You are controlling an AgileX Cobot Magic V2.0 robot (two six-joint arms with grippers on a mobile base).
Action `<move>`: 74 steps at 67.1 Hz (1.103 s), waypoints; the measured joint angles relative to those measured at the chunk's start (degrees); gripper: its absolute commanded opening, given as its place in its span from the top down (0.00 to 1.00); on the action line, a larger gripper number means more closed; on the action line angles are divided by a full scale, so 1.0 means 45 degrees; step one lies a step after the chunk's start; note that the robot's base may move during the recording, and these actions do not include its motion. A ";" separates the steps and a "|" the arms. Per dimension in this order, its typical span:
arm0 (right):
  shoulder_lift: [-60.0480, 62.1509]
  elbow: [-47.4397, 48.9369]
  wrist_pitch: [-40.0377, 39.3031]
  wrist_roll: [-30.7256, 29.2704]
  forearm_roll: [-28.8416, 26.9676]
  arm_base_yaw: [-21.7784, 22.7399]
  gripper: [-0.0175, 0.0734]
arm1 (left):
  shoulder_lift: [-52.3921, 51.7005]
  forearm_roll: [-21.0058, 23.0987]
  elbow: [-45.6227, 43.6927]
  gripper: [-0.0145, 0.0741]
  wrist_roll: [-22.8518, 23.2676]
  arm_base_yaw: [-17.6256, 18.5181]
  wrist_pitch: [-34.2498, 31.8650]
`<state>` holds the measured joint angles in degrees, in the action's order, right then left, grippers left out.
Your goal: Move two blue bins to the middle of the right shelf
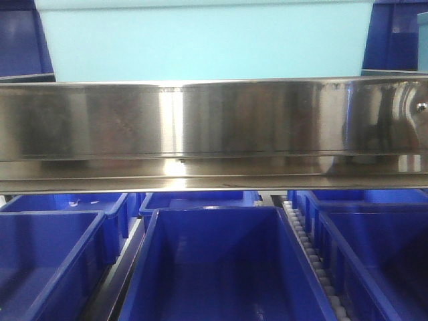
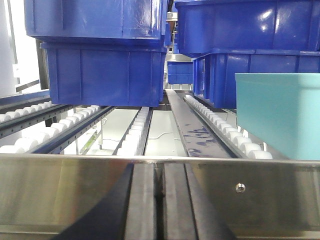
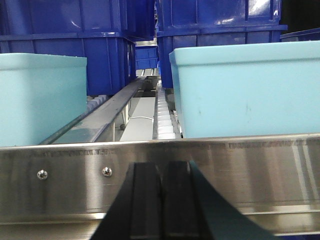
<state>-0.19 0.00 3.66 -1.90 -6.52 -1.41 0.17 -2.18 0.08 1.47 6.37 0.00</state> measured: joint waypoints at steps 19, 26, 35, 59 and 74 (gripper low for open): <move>0.0000 0.0000 0.0000 0.0000 0.0000 0.0000 0.99 | 0.0000 0.0000 0.0000 0.96 0.0000 0.0000 0.0000; 0.0000 0.0000 0.0000 0.0000 0.0000 0.0000 0.99 | 0.0000 0.0000 0.0000 0.96 0.0000 0.0000 0.0000; 0.0000 0.0000 0.0000 0.0000 0.0000 0.0000 0.99 | 0.0000 0.0000 0.0000 0.96 0.0000 0.0000 0.0000; 0.0000 0.0000 -0.0624 0.0000 0.0000 0.0000 0.99 | 0.0000 0.0000 0.0000 0.96 0.0000 0.0000 -0.0286; 0.0000 0.0000 -0.1243 0.0000 0.0000 0.0000 0.99 | 0.0000 0.0600 0.0000 0.96 0.0000 0.0000 -0.2116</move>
<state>-0.19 0.00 -1.94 -1.90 -6.52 -1.41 0.17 0.52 0.08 1.47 6.37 -9.52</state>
